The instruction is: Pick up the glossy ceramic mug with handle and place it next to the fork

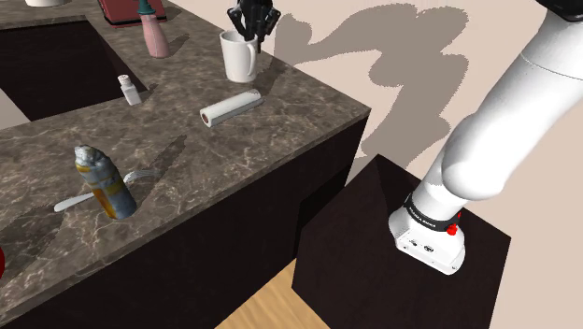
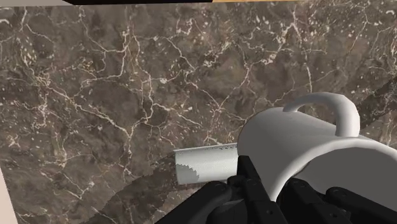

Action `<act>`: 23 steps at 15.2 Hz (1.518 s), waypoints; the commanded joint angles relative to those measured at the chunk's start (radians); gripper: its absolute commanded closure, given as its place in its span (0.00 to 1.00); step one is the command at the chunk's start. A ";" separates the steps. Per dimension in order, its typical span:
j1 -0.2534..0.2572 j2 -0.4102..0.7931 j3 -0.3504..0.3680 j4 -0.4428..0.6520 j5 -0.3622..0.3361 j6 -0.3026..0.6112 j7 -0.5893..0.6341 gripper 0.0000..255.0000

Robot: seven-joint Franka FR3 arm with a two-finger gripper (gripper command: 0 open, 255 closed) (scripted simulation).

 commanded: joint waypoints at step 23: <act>0.305 0.236 0.286 0.275 -0.135 -0.049 0.598 1.00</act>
